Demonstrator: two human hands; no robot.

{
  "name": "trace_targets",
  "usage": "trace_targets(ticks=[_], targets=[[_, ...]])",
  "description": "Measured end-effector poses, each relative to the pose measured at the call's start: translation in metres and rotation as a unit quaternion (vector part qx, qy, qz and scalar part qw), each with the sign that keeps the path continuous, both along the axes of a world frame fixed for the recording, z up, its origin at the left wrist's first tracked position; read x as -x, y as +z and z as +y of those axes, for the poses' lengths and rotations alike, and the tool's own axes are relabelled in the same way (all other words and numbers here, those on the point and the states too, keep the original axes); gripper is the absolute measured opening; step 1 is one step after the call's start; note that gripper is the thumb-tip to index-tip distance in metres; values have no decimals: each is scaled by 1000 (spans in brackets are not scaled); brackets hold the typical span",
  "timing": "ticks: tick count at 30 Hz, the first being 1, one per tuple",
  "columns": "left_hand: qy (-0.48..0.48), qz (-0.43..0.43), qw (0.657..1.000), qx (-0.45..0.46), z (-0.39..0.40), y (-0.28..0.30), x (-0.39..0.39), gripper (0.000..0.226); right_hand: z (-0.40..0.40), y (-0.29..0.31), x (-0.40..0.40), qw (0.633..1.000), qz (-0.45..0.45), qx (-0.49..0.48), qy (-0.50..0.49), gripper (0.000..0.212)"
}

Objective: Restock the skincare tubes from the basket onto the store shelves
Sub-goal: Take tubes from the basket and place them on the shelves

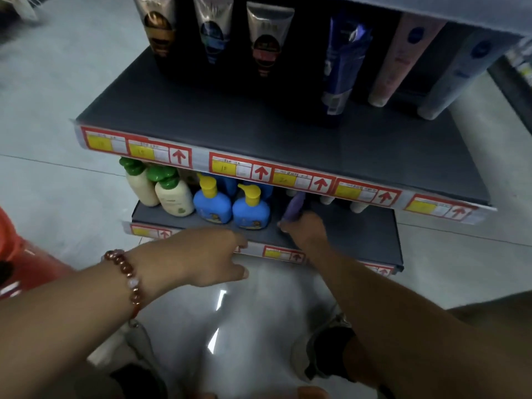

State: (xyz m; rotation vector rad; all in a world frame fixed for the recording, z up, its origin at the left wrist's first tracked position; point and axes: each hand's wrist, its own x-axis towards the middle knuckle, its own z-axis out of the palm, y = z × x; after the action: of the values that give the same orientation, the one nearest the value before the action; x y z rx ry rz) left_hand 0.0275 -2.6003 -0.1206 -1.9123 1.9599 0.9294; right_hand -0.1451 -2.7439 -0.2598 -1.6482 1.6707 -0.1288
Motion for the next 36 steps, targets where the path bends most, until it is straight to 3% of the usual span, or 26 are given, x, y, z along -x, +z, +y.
trace_targets(ticks=[7,17,19,21,23,25,29,34,36], targets=[[60,-5,998,-27,21,-5,-30,61,-41,-35,-25,992,90,81,37,50],[92,-31,991,-94,43,0,-53,59,-23,-25,-25,992,16,95,-78,58],[102,-31,990,-92,45,5,-60,60,-7,-5,-23,984,-41,48,-165,62],[111,-46,989,-88,49,10,-69,61,20,15,-28,982,-41,-5,-184,57],[119,-62,988,-77,56,18,-78,59,51,36,-43,996,2,-60,-71,44],[130,-62,989,-46,66,23,-89,49,83,64,-61,994,48,-69,74,45],[162,-20,986,22,95,51,-104,32,136,120,-102,940,110,6,323,63],[261,16,964,51,164,80,-126,58,183,162,-166,876,55,91,471,42],[305,3,952,40,198,77,-148,62,200,173,-198,856,33,110,504,49]])
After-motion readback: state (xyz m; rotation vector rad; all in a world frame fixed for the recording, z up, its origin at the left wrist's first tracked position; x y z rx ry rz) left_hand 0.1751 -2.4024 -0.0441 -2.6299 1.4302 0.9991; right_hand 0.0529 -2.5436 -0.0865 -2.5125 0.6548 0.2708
